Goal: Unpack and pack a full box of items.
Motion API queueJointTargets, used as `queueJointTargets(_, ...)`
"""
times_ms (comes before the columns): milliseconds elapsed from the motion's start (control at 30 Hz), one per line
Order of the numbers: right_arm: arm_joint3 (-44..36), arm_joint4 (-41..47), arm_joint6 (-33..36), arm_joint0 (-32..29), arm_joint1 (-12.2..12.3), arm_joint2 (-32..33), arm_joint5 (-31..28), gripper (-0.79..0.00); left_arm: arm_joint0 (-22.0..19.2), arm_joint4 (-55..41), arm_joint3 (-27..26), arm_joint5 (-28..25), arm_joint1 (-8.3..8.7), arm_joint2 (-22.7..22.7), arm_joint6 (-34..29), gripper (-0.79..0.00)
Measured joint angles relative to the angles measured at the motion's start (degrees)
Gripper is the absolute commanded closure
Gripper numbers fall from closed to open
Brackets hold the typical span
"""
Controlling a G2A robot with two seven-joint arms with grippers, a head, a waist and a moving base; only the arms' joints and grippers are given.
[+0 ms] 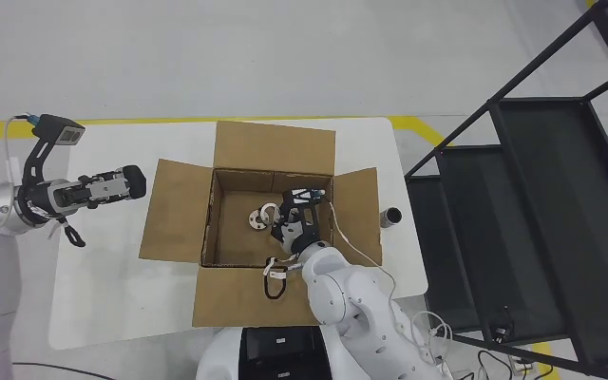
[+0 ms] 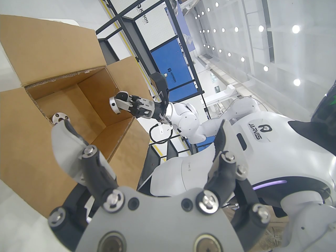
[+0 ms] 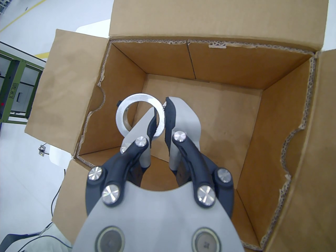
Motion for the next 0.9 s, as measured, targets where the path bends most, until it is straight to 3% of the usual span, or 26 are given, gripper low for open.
queueJointTargets(233, 0.01, 0.05, -0.04, -0.05, 0.0, 0.01, -0.07, 0.0, 0.0, 0.0, 0.0, 0.0, 0.0, 0.0, 0.0, -0.785)
queueJointTargets(367, -3.48, 1.7, 0.23, -2.89, 0.61, 2.07, -3.25, 0.0, 0.0, 0.0, 0.0, 0.0, 0.0, 0.0, 0.0, -0.785)
queueJointTargets(700, -19.75, 20.13, -5.27, -17.79, 2.77, 25.06, -11.55, 0.0, 0.0, 0.0, 0.0, 0.0, 0.0, 0.0, 0.0, -0.785)
queueJointTargets(900, -19.18, 30.84, -9.84, -22.74, 2.98, 36.86, -11.45, 0.0, 0.0, 0.0, 0.0, 0.0, 0.0, 0.0, 0.0, -0.785)
